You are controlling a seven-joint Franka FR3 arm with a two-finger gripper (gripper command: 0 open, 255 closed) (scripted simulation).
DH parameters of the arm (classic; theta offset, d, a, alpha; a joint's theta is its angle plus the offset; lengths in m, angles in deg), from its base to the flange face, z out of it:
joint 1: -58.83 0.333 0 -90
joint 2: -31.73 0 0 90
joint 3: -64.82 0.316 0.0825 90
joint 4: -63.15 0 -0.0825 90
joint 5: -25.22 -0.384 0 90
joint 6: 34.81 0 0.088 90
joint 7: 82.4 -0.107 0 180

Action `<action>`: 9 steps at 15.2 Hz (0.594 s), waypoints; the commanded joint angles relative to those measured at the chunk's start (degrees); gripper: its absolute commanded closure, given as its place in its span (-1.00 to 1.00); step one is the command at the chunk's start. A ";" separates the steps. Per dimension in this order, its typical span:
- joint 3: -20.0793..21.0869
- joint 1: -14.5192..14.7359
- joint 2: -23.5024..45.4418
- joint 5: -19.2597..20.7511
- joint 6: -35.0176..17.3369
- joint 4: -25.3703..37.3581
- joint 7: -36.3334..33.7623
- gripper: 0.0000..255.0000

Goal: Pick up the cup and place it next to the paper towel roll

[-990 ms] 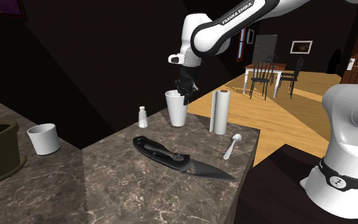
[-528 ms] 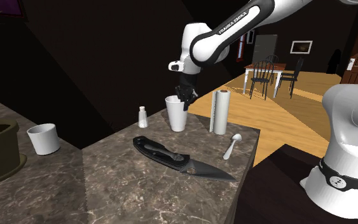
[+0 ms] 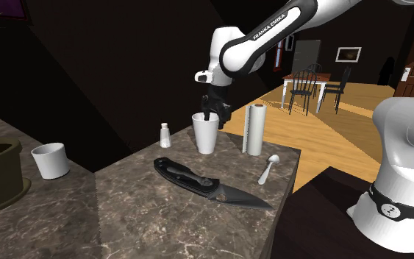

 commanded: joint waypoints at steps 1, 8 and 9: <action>0.00 0.00 0.00 0.00 0.00 0.00 0.00 -1.00; 0.19 0.59 -5.14 3.63 6.80 2.41 -2.56 -1.00; 0.20 0.59 -5.14 3.63 6.80 2.41 -2.56 -1.00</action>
